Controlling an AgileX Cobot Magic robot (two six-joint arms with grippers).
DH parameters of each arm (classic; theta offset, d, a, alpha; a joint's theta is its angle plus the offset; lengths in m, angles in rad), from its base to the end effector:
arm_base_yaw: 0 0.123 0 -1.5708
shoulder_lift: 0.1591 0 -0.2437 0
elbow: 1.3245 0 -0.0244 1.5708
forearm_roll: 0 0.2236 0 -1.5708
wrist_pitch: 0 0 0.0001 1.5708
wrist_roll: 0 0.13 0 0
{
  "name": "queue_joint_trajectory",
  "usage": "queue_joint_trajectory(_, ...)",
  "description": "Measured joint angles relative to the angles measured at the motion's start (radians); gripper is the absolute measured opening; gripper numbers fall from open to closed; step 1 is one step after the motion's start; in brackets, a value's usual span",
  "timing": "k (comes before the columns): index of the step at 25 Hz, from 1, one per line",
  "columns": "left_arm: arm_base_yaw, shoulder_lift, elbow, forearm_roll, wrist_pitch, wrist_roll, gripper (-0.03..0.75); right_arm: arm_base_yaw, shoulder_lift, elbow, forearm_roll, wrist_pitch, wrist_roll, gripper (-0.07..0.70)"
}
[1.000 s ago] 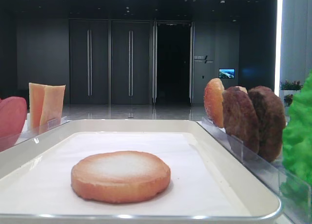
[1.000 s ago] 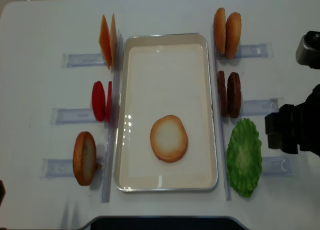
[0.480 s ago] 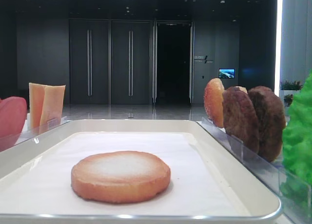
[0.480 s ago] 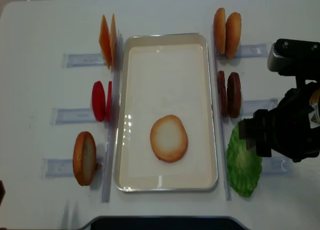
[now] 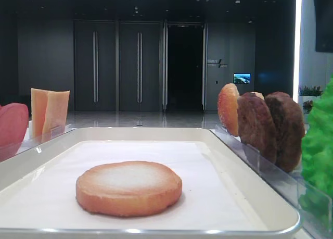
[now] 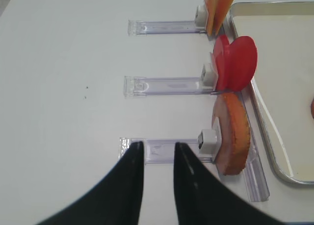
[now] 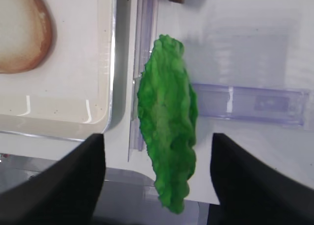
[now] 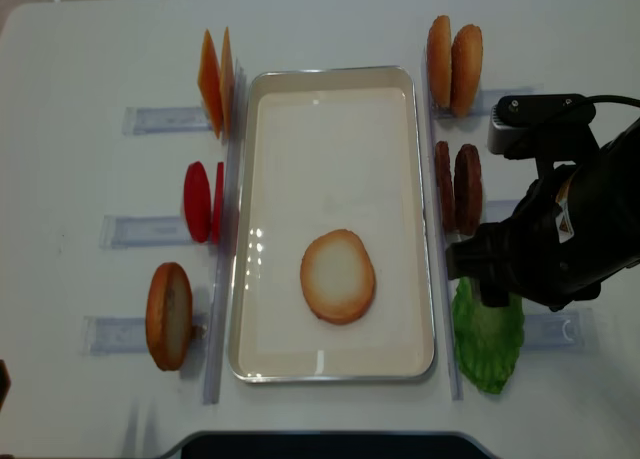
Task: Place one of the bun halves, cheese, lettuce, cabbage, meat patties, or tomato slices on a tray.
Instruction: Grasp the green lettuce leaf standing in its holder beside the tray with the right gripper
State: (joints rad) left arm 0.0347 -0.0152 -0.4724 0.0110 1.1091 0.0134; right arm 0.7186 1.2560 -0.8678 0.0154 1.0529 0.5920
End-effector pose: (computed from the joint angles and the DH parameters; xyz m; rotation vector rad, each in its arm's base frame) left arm 0.0450 0.0028 0.2337 -0.0232 2.1052 0.0422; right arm 0.1576 0.1401 0.1938 -0.1788 2.9653 0.2138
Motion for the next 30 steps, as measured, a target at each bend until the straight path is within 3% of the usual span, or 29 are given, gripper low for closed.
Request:
queue_joint_trajectory(7,0.000,0.000,0.000,0.000,0.000,0.000,0.160,0.000,0.032,0.000,0.000,-0.011,-0.021,0.421)
queue_joint_trajectory(15,0.000,0.000,0.000,0.000,0.000,0.000,0.160,0.000,0.033,0.000,-0.015,-0.009,-0.024,0.140)
queue_joint_trajectory(18,0.000,0.000,0.000,0.000,0.000,0.000,0.160,0.000,0.033,0.000,-0.015,-0.008,-0.024,0.080)
queue_joint_trajectory(30,0.000,0.000,0.000,0.000,0.000,0.000,0.160,0.000,-0.020,-0.001,-0.010,-0.001,-0.032,0.073)
